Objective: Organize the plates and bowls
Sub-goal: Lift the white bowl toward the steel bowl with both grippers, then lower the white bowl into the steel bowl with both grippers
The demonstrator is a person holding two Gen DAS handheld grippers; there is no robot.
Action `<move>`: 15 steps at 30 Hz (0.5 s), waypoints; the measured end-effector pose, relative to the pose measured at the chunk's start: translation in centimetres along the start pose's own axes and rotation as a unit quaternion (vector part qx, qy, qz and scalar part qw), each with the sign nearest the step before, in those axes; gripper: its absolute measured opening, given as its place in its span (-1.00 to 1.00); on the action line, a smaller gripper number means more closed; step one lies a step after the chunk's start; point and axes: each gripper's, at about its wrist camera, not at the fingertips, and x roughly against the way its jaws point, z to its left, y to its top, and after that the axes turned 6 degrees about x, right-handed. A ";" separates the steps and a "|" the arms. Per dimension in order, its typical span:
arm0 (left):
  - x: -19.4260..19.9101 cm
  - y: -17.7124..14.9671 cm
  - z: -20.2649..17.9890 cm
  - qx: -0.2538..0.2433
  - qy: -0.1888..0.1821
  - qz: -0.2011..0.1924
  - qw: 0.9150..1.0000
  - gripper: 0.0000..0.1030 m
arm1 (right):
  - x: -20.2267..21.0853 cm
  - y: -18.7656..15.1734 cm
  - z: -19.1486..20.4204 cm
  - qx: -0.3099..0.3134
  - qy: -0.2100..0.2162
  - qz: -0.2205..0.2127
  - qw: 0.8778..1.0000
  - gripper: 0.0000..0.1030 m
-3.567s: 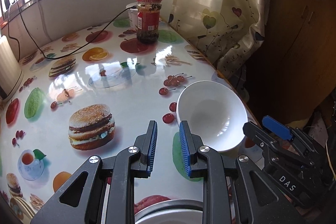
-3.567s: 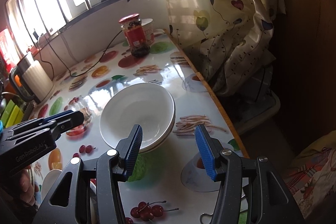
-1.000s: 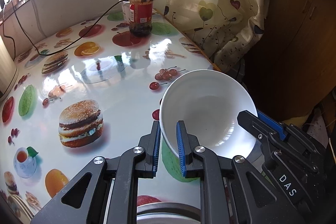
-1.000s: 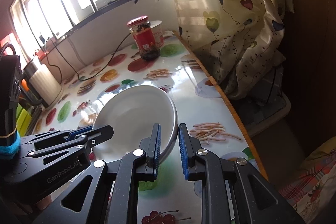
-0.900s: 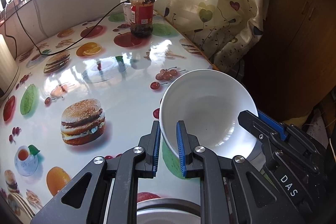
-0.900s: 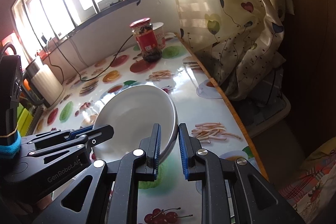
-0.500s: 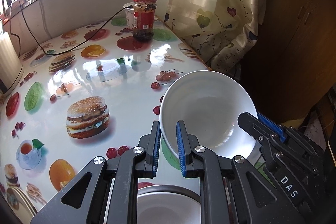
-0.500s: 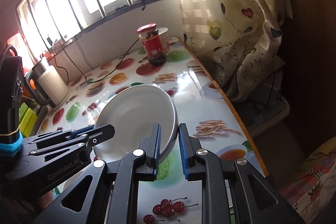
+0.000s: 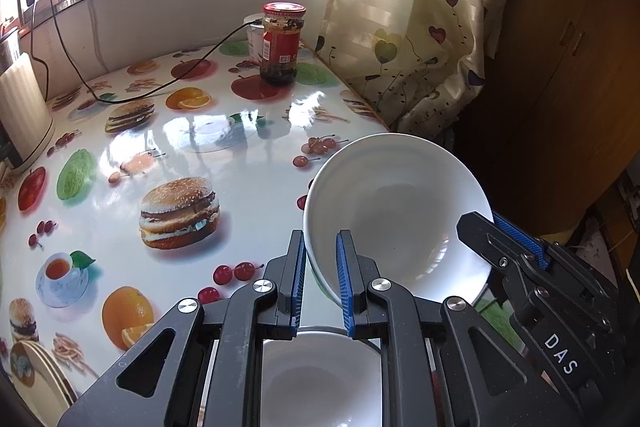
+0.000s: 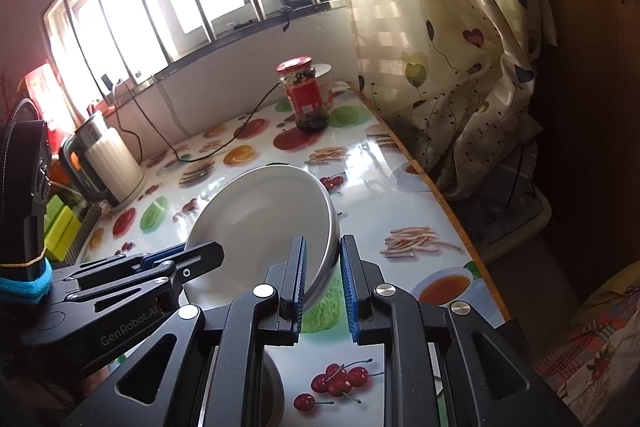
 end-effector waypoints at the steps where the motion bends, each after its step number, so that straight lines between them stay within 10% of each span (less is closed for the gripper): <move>1: 0.1 -0.1 0.1 0.001 -0.001 -0.001 1.000 -0.69 | 0.2 -0.1 0.1 -0.001 0.000 0.000 1.000 -0.67; 15: 2.7 -1.7 1.0 0.013 -0.010 -0.012 1.000 -0.69 | 2.6 -1.2 2.0 0.005 0.004 -0.010 1.000 -0.67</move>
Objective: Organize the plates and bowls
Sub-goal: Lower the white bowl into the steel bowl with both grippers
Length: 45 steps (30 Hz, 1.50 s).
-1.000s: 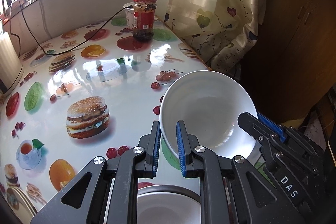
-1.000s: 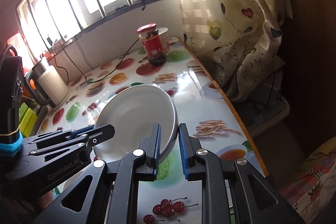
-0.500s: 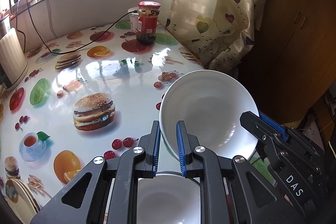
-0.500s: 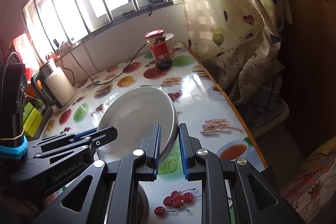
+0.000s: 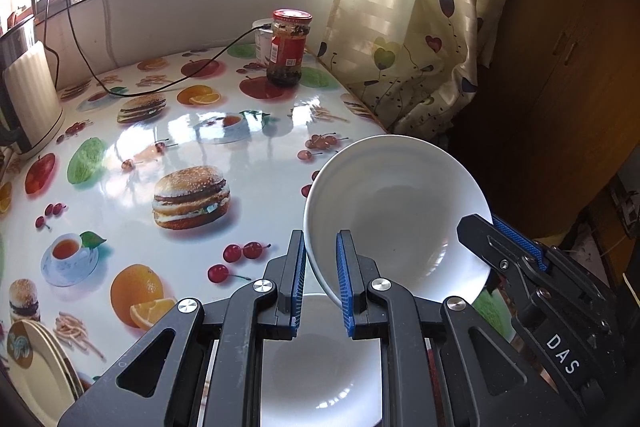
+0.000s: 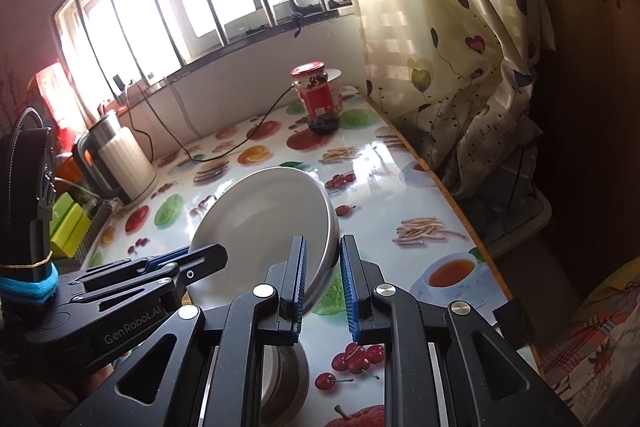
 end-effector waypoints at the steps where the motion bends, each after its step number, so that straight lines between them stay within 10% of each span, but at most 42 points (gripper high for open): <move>1: 0.2 -0.1 0.1 0.001 -0.001 -0.001 1.000 -0.69 | 0.1 -0.1 0.2 0.000 0.001 0.000 1.000 -0.66; 45: 3.1 -5.7 5.2 0.065 0.008 0.010 0.998 -0.69 | 0.4 -5.2 4.8 0.024 0.035 0.044 0.998 -0.66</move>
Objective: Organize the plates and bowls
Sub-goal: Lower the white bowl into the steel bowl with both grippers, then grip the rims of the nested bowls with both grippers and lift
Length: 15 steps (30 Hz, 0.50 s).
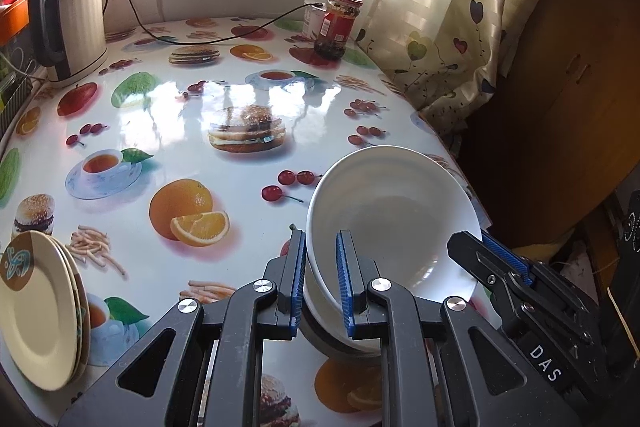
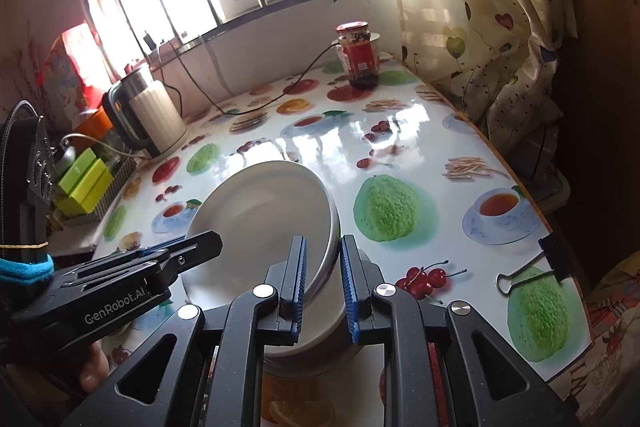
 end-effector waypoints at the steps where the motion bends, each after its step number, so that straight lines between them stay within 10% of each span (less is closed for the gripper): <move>1: 0.0 -0.1 0.1 0.002 0.000 0.001 1.000 -0.69 | -0.1 -0.1 0.0 0.000 0.000 0.002 1.000 -0.66; 15: -0.1 -0.7 0.4 0.008 -0.001 0.006 1.000 -0.69 | -0.5 -1.0 0.1 -0.001 -0.002 0.014 1.000 -0.66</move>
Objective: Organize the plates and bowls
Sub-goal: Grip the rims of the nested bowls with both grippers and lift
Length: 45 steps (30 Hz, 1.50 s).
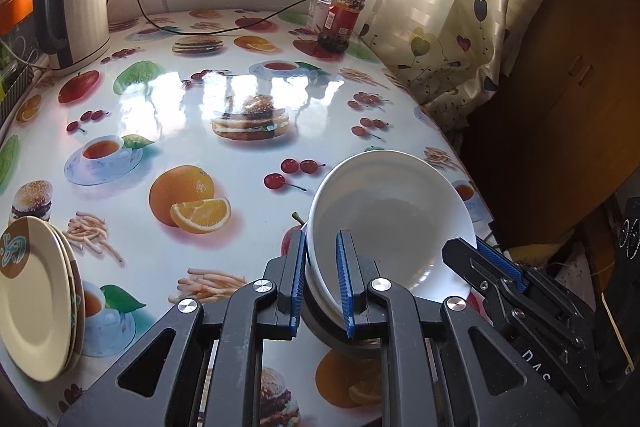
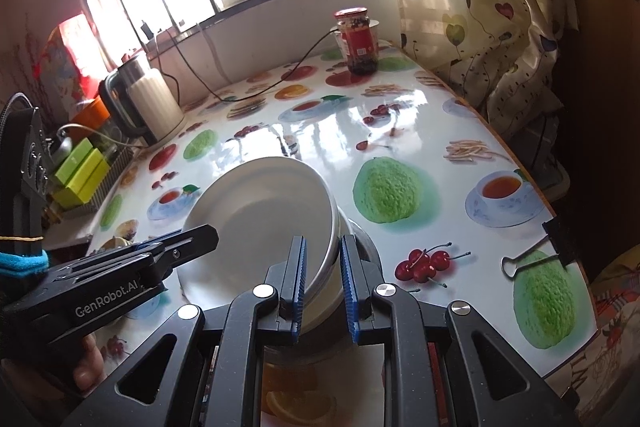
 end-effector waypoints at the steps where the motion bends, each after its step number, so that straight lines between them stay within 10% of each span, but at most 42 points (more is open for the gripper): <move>1: -0.1 0.0 0.0 0.001 0.000 0.002 1.000 -0.69 | 0.0 0.0 0.0 0.000 -0.001 0.000 1.000 -0.66; 45: 1.9 -0.6 2.2 0.027 -0.018 -0.043 0.999 -0.69 | 1.9 -1.1 -2.1 -0.033 -0.008 -0.036 0.999 -0.53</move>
